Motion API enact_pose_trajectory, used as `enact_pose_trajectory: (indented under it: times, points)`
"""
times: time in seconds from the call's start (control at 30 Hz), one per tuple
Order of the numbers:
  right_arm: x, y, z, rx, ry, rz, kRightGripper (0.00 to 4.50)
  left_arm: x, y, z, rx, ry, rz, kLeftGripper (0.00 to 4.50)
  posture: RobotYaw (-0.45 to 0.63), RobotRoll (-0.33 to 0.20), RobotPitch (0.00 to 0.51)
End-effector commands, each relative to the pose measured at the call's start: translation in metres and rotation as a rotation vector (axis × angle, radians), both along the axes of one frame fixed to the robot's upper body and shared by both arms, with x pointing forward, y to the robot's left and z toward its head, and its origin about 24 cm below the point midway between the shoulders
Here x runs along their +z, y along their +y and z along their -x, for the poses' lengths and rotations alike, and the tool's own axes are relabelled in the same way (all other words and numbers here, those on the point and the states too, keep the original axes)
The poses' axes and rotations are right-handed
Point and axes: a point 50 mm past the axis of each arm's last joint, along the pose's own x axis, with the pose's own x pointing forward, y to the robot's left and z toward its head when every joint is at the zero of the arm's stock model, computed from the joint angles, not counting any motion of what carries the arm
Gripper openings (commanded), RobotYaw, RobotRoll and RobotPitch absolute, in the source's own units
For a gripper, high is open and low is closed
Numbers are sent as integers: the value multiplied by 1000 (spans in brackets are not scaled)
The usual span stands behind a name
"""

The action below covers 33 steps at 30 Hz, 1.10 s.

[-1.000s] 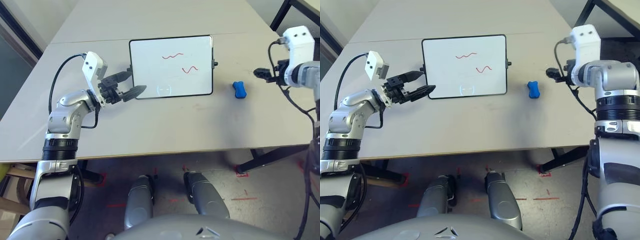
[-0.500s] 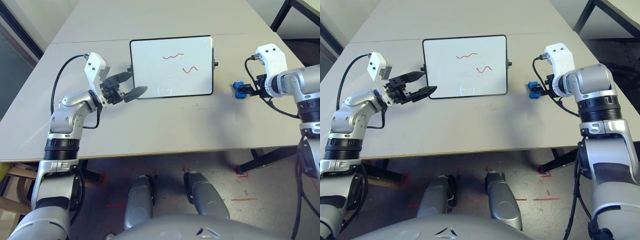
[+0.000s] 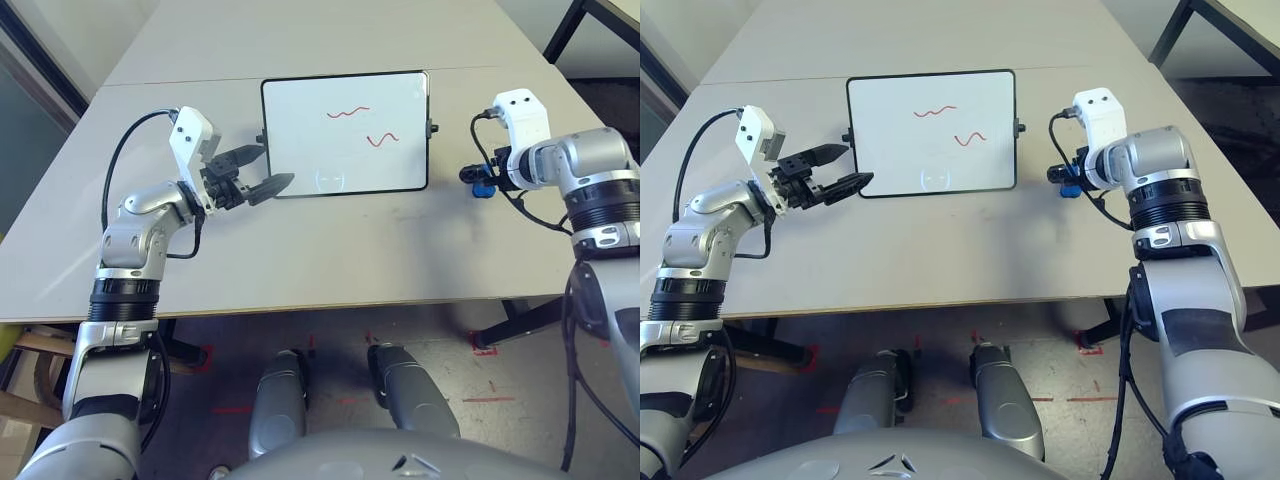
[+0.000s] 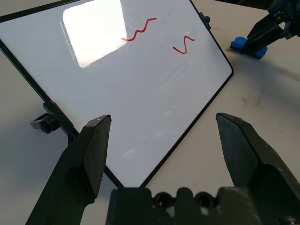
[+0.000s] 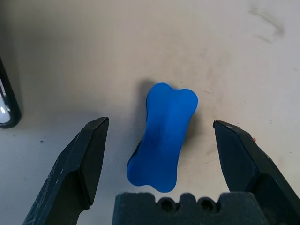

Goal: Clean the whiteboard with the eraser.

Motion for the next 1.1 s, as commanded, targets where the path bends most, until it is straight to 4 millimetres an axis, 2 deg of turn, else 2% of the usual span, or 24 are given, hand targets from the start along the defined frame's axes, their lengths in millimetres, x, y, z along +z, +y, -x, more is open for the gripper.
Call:
enact_pose_trajectory:
  times: [0.03, 0.27, 0.33, 0.37, 0.63, 0.7, 0.77, 0.9, 1.03, 1.1]
  points:
    - [0, -2, -3, -23, -10, 6, 4453, -1, 3, 3, 13, 4, -18, 4500, -202, 0, 136]
    - [-8, -3, -3, -43, 7, 5, 4453, -1, 2, 2, 12, 2, -18, 4500, -205, 0, 135]
    - [-10, -2, -2, -47, 16, -2, 4097, 0, 2, 2, 11, 1, -19, 4500, -207, 0, 135]
    - [-10, -2, -2, -49, 21, -6, 3878, 0, 2, 2, 11, 1, -19, 4500, -207, 0, 135]
    - [-10, 0, 0, -49, 35, -18, 956, 0, 1, 0, 12, -1, -21, 4500, -211, 0, 135]
    - [-9, 0, 1, -51, 34, -25, 484, 0, 1, 0, 12, -1, -22, 4500, -211, 0, 135]
    - [-6, 0, 1, -47, 24, -30, 315, 0, 2, 0, 13, -2, -22, 4500, -208, 0, 136]
    - [9, 4, 2, 36, -67, 11, 303, 1, 2, 0, 14, -2, -23, 4500, -208, 0, 136]
    - [35, 12, 4, 193, -216, 179, 302, 1, 3, 1, 14, -1, -25, 4500, -209, 0, 138]
    - [52, 22, 9, 332, -311, 347, 302, 1, 3, 1, 13, 0, -26, 4500, -213, 0, 138]
